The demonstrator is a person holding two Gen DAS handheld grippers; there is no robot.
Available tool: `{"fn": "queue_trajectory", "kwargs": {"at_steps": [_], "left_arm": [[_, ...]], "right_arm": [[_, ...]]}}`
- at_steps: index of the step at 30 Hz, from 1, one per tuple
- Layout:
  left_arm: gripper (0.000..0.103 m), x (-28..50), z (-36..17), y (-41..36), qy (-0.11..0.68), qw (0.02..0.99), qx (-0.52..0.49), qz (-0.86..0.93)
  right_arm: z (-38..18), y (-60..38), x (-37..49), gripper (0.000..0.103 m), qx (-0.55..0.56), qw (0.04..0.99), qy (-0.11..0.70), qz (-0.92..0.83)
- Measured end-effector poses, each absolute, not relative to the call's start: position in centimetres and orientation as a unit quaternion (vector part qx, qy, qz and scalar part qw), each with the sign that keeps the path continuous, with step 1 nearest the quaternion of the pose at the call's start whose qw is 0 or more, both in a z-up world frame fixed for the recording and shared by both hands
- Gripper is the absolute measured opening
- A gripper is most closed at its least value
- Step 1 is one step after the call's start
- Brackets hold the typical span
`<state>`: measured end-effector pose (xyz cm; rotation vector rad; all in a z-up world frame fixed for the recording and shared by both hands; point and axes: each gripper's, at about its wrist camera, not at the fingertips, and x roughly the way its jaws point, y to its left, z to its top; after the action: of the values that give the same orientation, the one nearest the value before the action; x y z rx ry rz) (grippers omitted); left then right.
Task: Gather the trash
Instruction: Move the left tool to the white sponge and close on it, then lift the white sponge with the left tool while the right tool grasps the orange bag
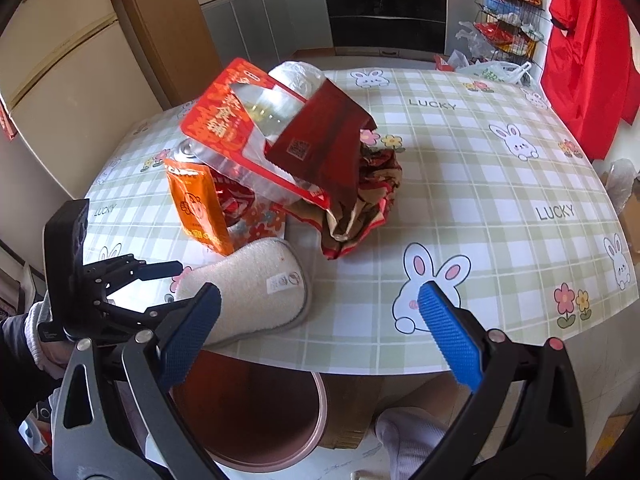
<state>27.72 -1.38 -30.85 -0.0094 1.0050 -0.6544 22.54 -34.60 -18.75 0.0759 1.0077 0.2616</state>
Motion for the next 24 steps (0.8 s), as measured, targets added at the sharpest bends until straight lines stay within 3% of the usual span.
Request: {"fn": "queue_trajectory", "kwargs": {"at_steps": [2, 5, 13, 20, 24], "left_arm": [[0.085, 27.5, -30.7, -1.8, 0.47, 0.827, 0.009, -0.308], [0.093, 26.6, -30.4, -3.2, 0.457, 0.83, 0.067, -0.312], [0.094, 25.7, -31.4, -8.4, 0.439, 0.81, 0.221, -0.32], [0.094, 27.0, -32.7, -10.4, 0.463, 0.795, 0.244, -0.307], [0.094, 27.9, -33.2, -10.2, 0.492, 0.793, 0.206, -0.294]], "right_arm": [[-19.0, -34.9, 22.5, 0.098, 0.041, 0.866, 0.483, 0.123], [-19.0, -35.2, 22.4, 0.098, 0.045, 0.866, 0.483, 0.123], [-18.9, -35.6, 22.3, 0.098, 0.053, 0.865, 0.483, 0.127], [-18.9, -36.9, 22.2, 0.098, 0.062, 0.865, 0.484, 0.115], [-18.9, -37.4, 22.0, 0.098, 0.07, 0.864, 0.484, 0.117]]}}
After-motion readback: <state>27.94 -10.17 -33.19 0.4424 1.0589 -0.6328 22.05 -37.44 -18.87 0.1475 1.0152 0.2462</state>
